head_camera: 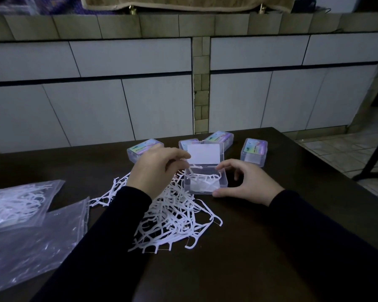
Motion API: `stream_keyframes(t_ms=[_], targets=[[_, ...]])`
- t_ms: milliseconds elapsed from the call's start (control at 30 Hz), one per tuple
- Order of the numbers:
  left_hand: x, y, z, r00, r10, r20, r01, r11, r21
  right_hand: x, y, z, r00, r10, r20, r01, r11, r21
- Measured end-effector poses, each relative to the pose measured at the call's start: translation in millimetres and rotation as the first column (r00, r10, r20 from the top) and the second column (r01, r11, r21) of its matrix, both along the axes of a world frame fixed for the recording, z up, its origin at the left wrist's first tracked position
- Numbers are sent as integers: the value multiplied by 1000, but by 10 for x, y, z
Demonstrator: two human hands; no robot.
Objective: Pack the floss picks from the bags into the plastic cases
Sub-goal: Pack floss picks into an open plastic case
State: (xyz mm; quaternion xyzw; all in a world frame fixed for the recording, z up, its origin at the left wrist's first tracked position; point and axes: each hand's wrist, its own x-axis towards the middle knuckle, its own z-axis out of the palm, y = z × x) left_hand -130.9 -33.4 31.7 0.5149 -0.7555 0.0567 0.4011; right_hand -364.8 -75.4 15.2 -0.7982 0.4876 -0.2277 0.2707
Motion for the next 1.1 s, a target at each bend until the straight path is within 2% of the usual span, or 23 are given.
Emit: stream_keyframes(t_ms=[133,233,300,367,467,533,700,833,1100], targets=[[-34,0,37,998,50,-34,-54,993,-101,-4,3,-4,1000,-16,11,16,1000,13],[-180,-4,18,995,28,-93,-38,994,-107,5,1,-4,1000,-17,-12,17,1000,13],[-300,-20,-15,989,17,-145,-29,997,-76,5,13,9,1000,-10,-21,10,1000,10],[-384,-40,-46,992,34,-123,-38,999,-30,3,22,20,1000,-8,-24,8,1000,8],[-400,-73,-100,991,84,103,-92,993,75,2,21,20,1000,-11,-27,11,1000,13],[-347,-92,-115,984,71,162,-94,986,139,3,12,11,1000,-9,-24,10,1000,14],[-139,-74,-84,999,25,38,-33,975,218,-4,-9,-4,999,-16,-28,17,1000,22],[-60,-52,-71,984,125,129,-162,931,327,-9,-13,-4,1000,-10,-21,11,1000,27],[-137,-49,-86,983,149,104,-177,911,372,-8,-13,-4,1000,-5,-28,5,1000,15]])
